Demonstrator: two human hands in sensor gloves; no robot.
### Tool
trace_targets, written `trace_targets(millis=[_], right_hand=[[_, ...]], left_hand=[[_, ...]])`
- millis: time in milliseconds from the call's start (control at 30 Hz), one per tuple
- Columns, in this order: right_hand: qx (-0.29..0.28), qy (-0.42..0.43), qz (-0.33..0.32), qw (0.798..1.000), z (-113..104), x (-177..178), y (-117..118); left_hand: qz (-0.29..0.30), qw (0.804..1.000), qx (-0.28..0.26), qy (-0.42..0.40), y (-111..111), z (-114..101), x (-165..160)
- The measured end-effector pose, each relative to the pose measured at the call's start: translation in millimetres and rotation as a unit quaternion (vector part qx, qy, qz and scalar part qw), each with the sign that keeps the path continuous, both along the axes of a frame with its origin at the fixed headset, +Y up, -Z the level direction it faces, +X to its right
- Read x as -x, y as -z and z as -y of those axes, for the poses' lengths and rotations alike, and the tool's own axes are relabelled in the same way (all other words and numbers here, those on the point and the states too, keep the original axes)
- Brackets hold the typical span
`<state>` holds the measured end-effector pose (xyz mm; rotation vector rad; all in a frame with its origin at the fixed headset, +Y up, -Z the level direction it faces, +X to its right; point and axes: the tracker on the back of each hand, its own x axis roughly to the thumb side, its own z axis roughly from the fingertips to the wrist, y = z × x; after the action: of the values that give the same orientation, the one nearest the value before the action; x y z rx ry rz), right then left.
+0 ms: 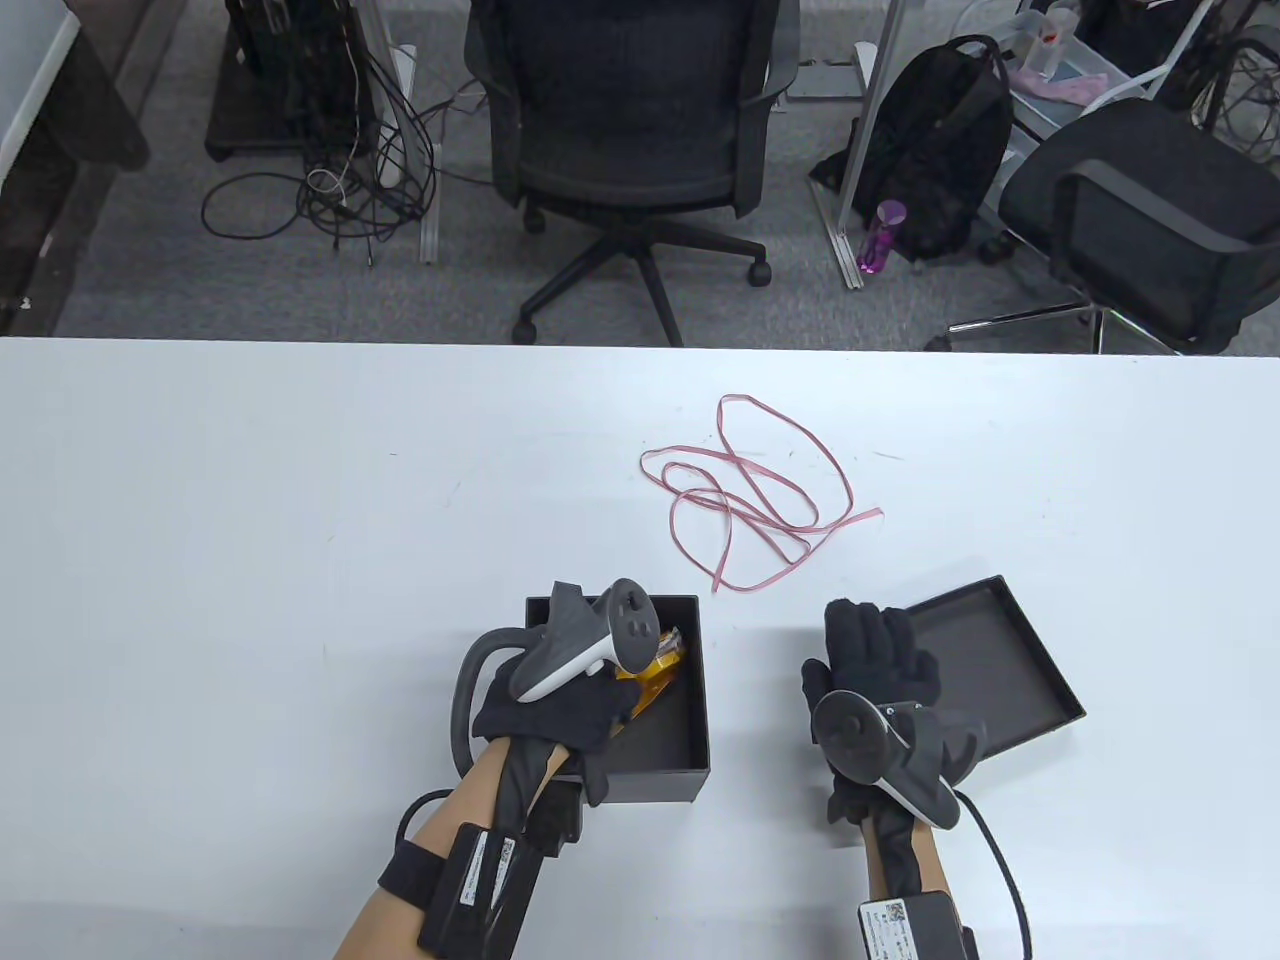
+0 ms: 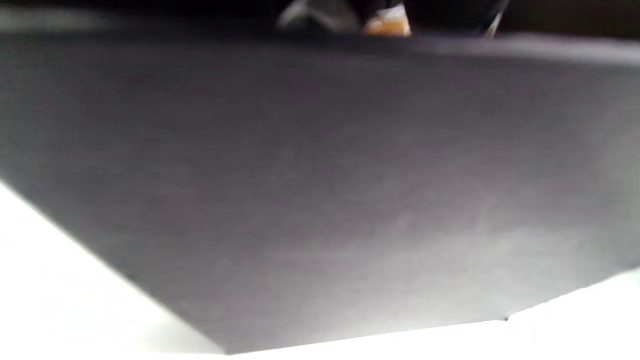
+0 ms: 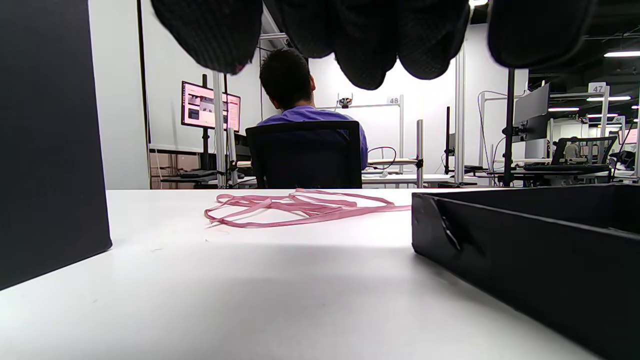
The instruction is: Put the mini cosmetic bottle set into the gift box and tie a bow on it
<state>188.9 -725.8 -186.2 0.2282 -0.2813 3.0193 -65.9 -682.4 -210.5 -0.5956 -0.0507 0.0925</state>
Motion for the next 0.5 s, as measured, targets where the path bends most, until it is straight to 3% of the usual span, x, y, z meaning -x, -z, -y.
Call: trace_targets(millis=[67, 233, 333, 400, 500], right_hand=[[0.001, -0.002, -0.001, 1.0, -0.1, 0.3, 0.0], [0.006, -0.003, 0.0, 1.0, 0.2, -0.2, 0.4], [0.006, -0.002, 0.004, 1.0, -0.4, -1.5, 0.7], [0.005, -0.001, 0.007, 1.0, -0.9, -3.4, 1.2], [0.006, -0.001, 0.012, 1.0, -1.0, -5.7, 1.4]], left_hand=[[0.005, 1.0, -0.007, -0.016, -3.8, -4.3, 1.7], [0.053, 0.986, -0.122, -0.1, -30.6, -38.2, 19.5], [0.06, 0.948, -0.248, -0.19, -55.5, -54.2, 44.7], [0.028, 0.917, -0.323, -0.231, -70.0, -51.2, 68.8], [-0.009, 0.903, -0.351, -0.248, -75.4, -29.4, 96.0]])
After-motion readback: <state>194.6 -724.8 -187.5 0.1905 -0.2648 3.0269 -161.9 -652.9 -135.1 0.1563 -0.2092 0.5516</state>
